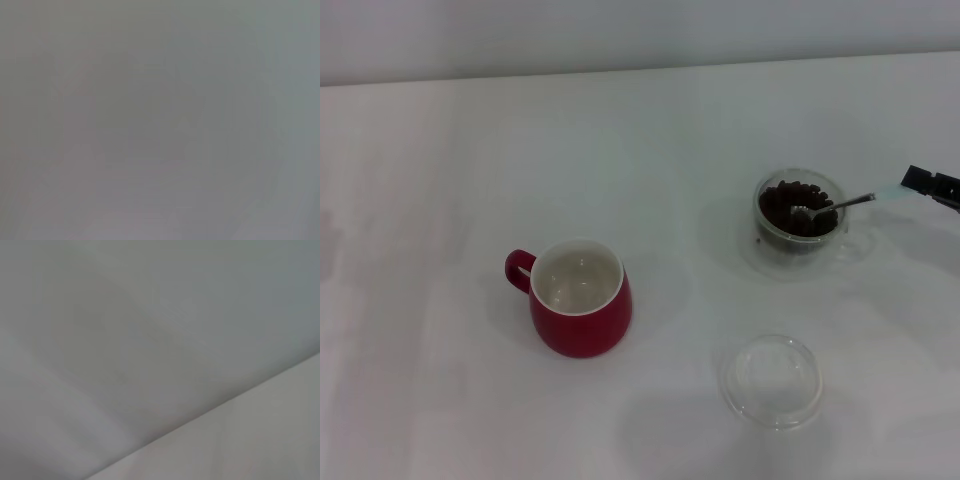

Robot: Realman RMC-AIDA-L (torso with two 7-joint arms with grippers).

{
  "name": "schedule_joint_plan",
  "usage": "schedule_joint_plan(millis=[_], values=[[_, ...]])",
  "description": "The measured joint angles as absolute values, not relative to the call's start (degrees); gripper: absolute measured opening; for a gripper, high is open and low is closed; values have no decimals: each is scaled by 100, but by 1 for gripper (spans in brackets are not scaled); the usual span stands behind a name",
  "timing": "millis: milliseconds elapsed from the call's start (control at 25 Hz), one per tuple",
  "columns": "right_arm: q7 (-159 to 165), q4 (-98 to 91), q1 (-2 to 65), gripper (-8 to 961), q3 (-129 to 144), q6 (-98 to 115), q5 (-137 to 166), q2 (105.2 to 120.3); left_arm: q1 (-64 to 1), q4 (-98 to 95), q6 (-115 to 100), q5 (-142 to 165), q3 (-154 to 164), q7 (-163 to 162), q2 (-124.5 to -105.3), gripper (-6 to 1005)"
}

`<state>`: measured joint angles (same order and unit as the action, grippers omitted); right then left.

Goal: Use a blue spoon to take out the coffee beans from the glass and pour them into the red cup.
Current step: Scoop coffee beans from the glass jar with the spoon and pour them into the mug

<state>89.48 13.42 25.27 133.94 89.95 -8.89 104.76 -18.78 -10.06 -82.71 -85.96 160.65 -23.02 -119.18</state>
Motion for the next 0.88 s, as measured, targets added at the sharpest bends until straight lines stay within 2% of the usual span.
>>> schedule_joint_plan(millis=[640, 880], values=[[9663, 1344, 2516, 152, 13344, 8965, -932, 10474, -1819, -935, -8280, -8596, 15996, -2303, -11918, 894], [9937, 1344, 2523, 152, 13359, 8974, -932, 10427, -1819, -931, -8286, -8596, 15996, -2302, -11918, 894]])
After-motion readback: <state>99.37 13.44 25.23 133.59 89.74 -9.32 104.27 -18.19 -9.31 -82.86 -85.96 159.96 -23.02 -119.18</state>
